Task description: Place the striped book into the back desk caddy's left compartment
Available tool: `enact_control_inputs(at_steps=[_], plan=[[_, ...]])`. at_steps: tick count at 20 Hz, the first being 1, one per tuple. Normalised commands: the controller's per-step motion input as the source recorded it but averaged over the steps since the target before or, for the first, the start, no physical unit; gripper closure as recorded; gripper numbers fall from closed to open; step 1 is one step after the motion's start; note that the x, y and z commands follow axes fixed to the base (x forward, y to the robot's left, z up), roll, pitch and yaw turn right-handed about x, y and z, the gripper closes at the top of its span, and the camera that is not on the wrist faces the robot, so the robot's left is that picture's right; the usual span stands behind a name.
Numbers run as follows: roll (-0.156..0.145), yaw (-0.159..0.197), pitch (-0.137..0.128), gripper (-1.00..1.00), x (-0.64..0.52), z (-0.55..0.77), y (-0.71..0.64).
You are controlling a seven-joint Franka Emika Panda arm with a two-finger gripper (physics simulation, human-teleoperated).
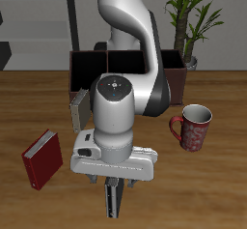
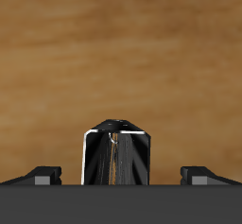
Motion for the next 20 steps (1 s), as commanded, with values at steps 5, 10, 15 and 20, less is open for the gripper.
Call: enact_control_inputs(at_steps=[5, 10, 15, 20], plan=[[0.009, 0.006, 0.022, 1.00, 0.00, -0.21, 0.07], [0.002, 0.007, 0.007, 1.00, 0.01, -0.04, -0.02], [0.002, 0.006, -0.010, 1.00, -0.04, 0.07, -0.05], [-0.014, 0.007, -0.024, 1.00, -0.10, 0.21, -0.07]])
